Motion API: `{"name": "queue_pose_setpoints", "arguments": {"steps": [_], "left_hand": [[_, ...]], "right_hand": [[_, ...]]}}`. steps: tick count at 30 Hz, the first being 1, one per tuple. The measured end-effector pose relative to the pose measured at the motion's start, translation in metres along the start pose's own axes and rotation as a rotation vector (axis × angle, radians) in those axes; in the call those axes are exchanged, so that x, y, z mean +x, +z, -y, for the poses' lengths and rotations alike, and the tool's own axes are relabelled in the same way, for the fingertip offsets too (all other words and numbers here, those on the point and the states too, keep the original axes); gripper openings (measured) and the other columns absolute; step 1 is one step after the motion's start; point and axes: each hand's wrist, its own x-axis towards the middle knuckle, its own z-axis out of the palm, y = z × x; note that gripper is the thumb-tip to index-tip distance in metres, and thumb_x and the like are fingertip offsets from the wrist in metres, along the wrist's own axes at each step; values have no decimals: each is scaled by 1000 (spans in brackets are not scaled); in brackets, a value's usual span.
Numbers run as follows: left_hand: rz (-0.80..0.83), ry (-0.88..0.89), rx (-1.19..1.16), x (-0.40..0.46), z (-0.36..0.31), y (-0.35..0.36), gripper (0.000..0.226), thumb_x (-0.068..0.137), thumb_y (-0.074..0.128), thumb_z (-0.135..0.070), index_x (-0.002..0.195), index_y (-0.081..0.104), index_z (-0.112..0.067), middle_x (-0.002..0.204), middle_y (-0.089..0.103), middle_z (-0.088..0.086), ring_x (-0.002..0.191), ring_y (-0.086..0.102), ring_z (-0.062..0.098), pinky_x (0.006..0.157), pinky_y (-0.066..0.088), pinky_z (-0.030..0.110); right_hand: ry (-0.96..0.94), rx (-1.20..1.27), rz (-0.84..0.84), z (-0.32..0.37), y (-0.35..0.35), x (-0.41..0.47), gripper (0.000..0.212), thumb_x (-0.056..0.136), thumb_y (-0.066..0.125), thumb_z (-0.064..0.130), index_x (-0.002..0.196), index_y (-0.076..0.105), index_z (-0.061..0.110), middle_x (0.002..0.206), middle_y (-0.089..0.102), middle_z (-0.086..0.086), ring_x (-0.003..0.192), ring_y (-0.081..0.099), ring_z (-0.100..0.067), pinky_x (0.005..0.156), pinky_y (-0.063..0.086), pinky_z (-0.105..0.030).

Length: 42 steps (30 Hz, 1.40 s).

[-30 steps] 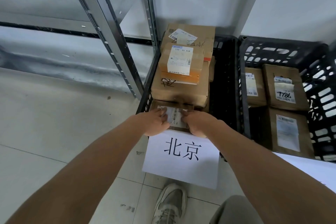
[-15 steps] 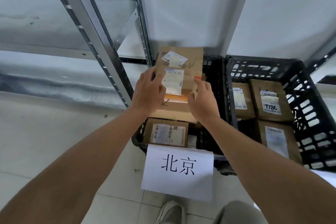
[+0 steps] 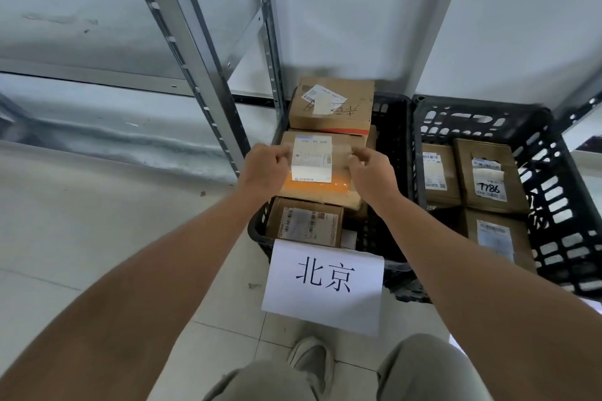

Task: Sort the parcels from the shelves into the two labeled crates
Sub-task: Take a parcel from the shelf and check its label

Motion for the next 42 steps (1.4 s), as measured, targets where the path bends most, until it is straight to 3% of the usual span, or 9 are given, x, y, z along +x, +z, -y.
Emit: {"name": "queue_pose_setpoints", "arguments": {"steps": [3,6,10,14,21,26,30,36,42], "left_hand": [[-5,10,27,-22,6,-9,33,102,46,-11,124,70,-15,111,68,11,91,59,22,79,51,27],[37,-6,29,-48,11,-7,34,102,47,-10,127,68,-16,108,58,9,97,54,22,89,51,32],[15,-55,13,-76,28,9,33,99,49,-5,124,69,-11,116,63,13,100,56,19,77,44,13],[-39,-86,-14,-94,36,12,31,97,51,-2,118,73,-10,103,62,9,90,55,17,65,38,6],[28,-65,11,-92,42,20,31,99,50,-2,123,70,-6,107,57,11,96,56,21,67,41,5],[119,-66,104,-90,48,28,31,101,51,-7,130,63,-3,120,53,18,110,58,31,90,55,28],[120,147,395,-88,55,26,40,98,53,-16,136,57,-4,135,57,16,121,56,30,99,50,37],[443,339,584,-80,55,41,88,90,-10,-54,158,9,-2,167,2,14,155,-1,24,127,5,40],[523,375,628,-69,77,59,93,88,-24,-55,155,0,4,165,-9,21,153,-15,31,126,6,46]], "right_hand": [[-29,-50,33,-10,0,-19,36,101,55,24,135,62,18,94,65,11,65,61,-9,57,54,-26],[-69,-61,68,-27,5,-37,32,99,59,22,129,67,17,106,66,8,83,64,-9,69,56,-23],[-91,-78,88,-47,16,-53,30,96,61,20,126,69,21,126,57,1,106,62,-16,88,54,-28],[-120,-130,89,-58,23,-63,33,97,62,23,129,67,20,121,53,2,97,59,-11,74,46,-11],[-84,-155,114,-73,33,-69,30,98,61,21,127,69,20,127,54,-2,103,55,-11,99,52,-35],[-136,-322,243,-71,44,-64,29,102,51,21,128,64,23,130,48,-5,110,56,-23,99,53,-37],[-382,-683,216,-68,42,-63,32,102,47,21,130,59,11,143,43,-14,123,52,-32,99,51,-41],[-513,-966,382,-68,48,-57,55,109,25,33,158,20,8,168,13,-7,155,6,-23,125,15,-42],[-488,-968,368,-79,59,-54,56,110,26,31,159,15,6,168,10,-10,156,3,-25,126,13,-42]]}}
